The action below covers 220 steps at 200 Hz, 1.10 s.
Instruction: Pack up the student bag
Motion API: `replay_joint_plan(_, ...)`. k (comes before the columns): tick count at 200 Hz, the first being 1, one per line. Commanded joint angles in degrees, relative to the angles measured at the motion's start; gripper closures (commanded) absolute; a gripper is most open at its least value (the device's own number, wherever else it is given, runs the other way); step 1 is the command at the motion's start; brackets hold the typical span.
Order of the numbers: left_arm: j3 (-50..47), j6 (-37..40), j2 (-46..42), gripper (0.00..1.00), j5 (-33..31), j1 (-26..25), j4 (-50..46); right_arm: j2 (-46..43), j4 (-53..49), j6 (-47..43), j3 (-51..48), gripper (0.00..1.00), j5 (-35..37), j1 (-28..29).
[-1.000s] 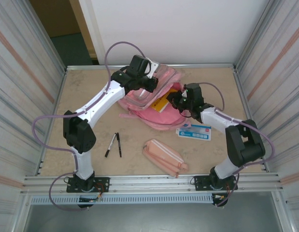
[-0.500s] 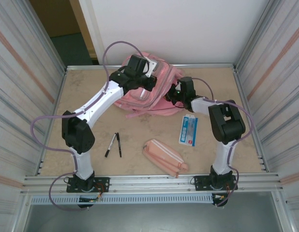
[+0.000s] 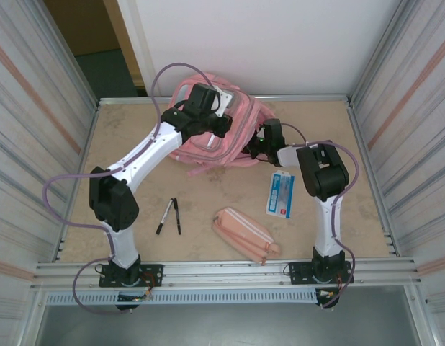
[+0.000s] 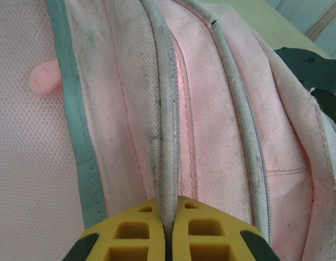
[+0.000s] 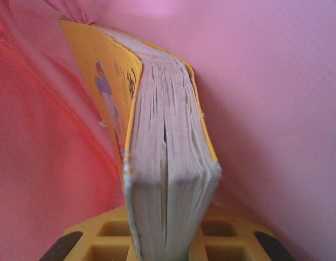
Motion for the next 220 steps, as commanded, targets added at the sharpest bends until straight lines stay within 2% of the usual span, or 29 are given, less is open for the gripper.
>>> replay_joint_plan(1,0.4,1.7,-6.8,1.0,6.5,-1.3,6.3,3.1,0.2,1.2,3.4,0.92,2.0,0.1)
replay_joint_plan(63,-0.4,0.2,-6.3,1.0,7.5,-1.6,7.6,8.2,0.0,3.1,9.0,0.91,3.0,2.5)
replay_joint_plan(90,1.2,0.0,-5.6,1.0,7.6,-1.6,6.8,10.1,-1.4,3.1,11.6,0.87,2.7,2.6)
replay_joint_plan(220,0.2,0.9,-5.5,1.0,8.6,-1.6,6.6,12.4,-1.2,3.3,13.7,0.74,2.2,3.3)
